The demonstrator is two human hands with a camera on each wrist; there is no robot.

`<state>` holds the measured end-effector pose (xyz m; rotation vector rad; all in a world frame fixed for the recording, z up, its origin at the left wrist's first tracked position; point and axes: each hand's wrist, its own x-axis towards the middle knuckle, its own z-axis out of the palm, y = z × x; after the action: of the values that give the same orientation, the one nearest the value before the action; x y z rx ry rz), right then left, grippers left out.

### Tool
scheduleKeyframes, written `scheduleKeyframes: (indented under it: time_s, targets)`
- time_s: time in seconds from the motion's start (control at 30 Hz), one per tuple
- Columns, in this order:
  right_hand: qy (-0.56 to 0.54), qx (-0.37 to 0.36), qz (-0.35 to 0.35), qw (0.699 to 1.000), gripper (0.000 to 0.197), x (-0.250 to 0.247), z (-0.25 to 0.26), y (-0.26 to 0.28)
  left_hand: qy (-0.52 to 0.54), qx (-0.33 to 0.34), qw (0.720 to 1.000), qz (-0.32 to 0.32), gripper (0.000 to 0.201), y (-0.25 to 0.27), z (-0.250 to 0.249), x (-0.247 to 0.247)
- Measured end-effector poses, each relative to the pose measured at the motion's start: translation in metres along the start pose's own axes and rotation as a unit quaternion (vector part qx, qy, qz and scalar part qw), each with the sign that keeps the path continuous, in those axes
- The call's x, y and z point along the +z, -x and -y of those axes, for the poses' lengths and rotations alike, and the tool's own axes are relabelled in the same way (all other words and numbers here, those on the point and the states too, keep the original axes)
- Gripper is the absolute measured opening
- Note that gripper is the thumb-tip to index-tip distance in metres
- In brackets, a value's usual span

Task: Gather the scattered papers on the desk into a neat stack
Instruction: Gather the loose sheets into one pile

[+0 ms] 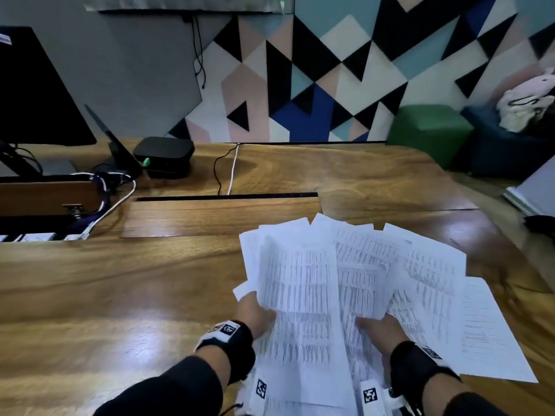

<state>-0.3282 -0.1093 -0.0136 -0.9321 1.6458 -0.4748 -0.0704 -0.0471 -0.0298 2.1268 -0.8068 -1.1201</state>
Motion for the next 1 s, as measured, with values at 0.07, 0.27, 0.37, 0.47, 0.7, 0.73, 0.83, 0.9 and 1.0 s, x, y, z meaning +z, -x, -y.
scheduleKeyframes:
  time_s: [0.07, 0.27, 0.37, 0.47, 0.7, 0.73, 0.83, 0.9, 1.0]
  targets:
    - [-0.021, 0.004, 0.013, 1.000, 0.038, -0.002, 0.001, 0.001, -0.049, 0.010, 0.999, -0.007, 0.021, 0.000, 0.002, 0.007]
    - [-0.055, -0.018, 0.064, 0.996, 0.043, 0.004, -0.006, 0.004, -0.216, 0.083, 0.971, 0.056, 0.046, 0.009, 0.011, 0.013]
    - [-0.044, -0.039, 0.056, 0.997, 0.027, 0.011, -0.011, 0.006, -0.309, 0.129, 0.941, 0.043, 0.055, 0.019, 0.009, 0.017]
    - [-0.071, -0.040, 0.080, 0.994, 0.029, 0.006, -0.008, 0.009, -0.217, 0.141, 0.966, -0.008, 0.095, 0.026, 0.014, 0.006]
    - [-0.183, -0.045, 0.161, 0.969, 0.043, -0.019, 0.014, 0.012, 0.279, -0.018, 0.955, 0.097, 0.123, 0.022, 0.000, -0.047]
    - [-0.187, -0.048, 0.188, 0.963, 0.056, -0.019, 0.016, 0.012, 0.307, -0.022, 0.941, 0.142, 0.101, 0.025, -0.005, -0.050]
    - [-0.182, -0.050, 0.228, 0.955, 0.083, -0.008, 0.020, 0.008, 0.335, -0.018, 0.919, 0.206, 0.052, 0.035, -0.024, -0.051]
    - [-0.149, -0.074, 0.221, 0.961, 0.071, 0.002, 0.025, 0.012, 0.313, -0.005, 0.928, 0.204, 0.047, 0.037, -0.031, -0.046]
    - [-0.107, -0.101, 0.182, 0.972, 0.034, 0.009, 0.029, 0.014, 0.271, 0.001, 0.951, 0.151, 0.033, 0.036, -0.034, -0.040]
